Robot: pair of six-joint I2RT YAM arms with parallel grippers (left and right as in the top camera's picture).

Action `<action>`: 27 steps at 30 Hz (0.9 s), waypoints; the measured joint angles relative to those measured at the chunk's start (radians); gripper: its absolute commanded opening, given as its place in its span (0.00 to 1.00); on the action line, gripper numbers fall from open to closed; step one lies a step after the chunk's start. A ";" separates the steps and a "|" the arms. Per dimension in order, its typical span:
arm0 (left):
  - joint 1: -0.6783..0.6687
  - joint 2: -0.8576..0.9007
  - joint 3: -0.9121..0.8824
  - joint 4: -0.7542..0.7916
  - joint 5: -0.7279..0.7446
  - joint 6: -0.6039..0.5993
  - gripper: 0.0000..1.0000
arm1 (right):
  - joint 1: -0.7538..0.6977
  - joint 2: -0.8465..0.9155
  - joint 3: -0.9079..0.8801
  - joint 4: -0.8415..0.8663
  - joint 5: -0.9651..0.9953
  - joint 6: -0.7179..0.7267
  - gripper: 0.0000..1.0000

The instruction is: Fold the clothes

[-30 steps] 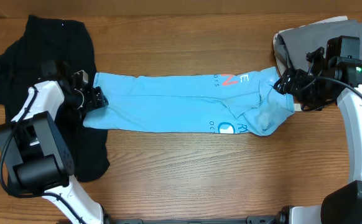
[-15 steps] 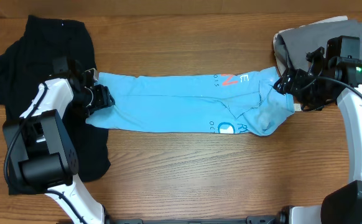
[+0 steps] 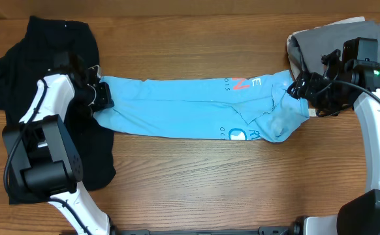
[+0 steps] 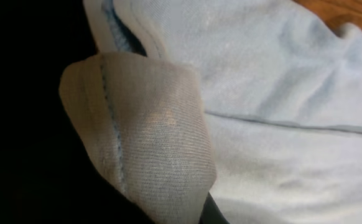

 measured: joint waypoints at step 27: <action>0.022 0.003 0.260 -0.346 -0.112 0.065 0.04 | 0.000 0.000 -0.087 0.013 0.000 0.000 0.84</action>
